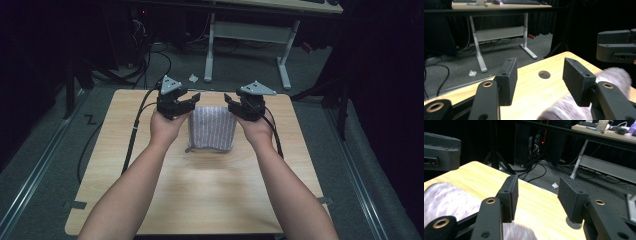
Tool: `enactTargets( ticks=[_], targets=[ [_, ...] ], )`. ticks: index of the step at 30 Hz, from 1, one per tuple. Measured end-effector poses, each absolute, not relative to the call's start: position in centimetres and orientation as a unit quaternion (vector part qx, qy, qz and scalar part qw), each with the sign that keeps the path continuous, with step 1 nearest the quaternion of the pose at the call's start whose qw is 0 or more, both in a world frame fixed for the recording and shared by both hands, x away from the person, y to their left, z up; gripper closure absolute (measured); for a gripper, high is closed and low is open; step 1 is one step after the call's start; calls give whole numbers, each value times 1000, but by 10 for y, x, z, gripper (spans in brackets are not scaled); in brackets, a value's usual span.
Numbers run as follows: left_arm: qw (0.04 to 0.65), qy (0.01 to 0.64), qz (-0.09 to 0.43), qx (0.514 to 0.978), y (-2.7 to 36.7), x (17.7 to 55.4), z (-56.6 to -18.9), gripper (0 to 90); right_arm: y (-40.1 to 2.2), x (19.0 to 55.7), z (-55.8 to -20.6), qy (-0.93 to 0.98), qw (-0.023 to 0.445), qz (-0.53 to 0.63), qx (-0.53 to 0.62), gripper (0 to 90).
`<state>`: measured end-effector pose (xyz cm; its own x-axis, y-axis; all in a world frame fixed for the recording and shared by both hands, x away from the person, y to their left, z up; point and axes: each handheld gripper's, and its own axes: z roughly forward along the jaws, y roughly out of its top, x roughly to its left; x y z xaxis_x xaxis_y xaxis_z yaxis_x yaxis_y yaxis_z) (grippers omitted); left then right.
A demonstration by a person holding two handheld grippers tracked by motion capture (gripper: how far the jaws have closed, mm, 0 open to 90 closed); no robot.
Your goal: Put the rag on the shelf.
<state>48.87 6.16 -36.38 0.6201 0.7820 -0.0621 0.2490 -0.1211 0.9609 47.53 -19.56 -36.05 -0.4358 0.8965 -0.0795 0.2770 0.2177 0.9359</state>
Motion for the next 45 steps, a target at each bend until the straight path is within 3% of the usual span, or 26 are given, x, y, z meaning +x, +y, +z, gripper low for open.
enactTargets(
  ticks=[11,20,28,32,35,36,39,45],
  targets=[
    [552,350,242,717,96,446,-375,458,-227,425,-367,698,334,479,414,479],
    [538,347,221,736,137,394,-415,455,-245,377,-401,718,348,447,405,453],
    [511,385,165,750,168,347,-480,457,-253,341,-447,736,310,428,423,437],
    [476,385,164,774,176,314,-513,455,-251,324,-476,750,280,411,437,428],
    [468,410,126,773,180,298,-518,465,-253,305,-499,751,269,403,448,423],
    [474,407,129,770,179,292,-516,468,-257,295,-509,746,273,408,450,459],
    [453,395,145,786,175,288,-519,467,-267,286,-514,760,265,390,447,447],
    [456,409,122,781,174,298,-525,449,-282,291,-517,739,256,395,482,459]
  ],
)
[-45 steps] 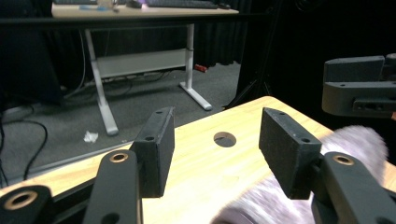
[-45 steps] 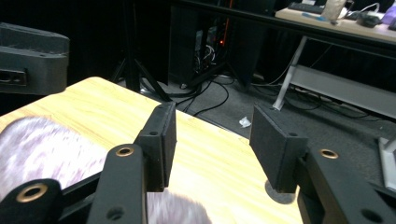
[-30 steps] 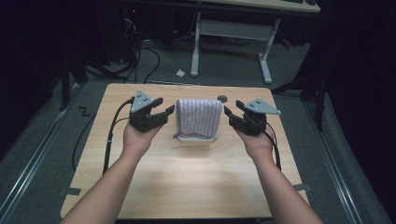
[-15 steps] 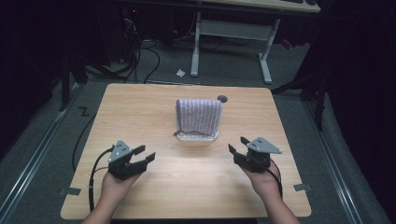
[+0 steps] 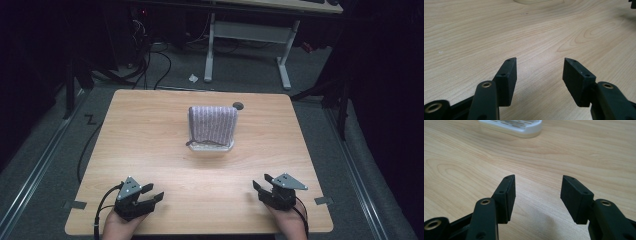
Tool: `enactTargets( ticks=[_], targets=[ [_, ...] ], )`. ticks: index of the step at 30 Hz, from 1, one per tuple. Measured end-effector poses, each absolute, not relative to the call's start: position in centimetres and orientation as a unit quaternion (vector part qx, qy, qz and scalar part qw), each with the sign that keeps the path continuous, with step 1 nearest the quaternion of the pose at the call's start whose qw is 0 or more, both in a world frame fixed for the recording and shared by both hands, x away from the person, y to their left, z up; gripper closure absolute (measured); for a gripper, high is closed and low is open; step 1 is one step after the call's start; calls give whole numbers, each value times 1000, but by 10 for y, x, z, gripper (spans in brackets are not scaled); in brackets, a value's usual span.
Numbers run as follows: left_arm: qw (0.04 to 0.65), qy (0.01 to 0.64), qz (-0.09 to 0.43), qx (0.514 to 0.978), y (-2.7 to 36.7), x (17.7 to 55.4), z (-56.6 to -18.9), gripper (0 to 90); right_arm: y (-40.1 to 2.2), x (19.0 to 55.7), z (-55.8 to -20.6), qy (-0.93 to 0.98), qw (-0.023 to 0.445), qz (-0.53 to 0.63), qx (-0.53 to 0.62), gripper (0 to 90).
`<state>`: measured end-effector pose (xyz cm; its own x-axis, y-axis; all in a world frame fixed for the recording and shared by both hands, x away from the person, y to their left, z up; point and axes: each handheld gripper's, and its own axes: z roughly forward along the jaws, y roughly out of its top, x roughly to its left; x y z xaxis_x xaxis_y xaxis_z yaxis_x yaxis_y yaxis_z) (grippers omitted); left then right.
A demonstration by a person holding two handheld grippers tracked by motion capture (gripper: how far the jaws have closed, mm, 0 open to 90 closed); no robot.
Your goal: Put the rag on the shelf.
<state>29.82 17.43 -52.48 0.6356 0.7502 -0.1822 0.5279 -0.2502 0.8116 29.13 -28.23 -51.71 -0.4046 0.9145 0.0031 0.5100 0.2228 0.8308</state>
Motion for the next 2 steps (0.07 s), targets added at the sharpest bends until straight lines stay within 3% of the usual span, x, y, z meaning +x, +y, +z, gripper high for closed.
enactTargets(
  ticks=[2],
  targets=[
    [458,411,125,779,174,298,-525,421,-283,291,-517,735,257,402,482,456]
  ],
)
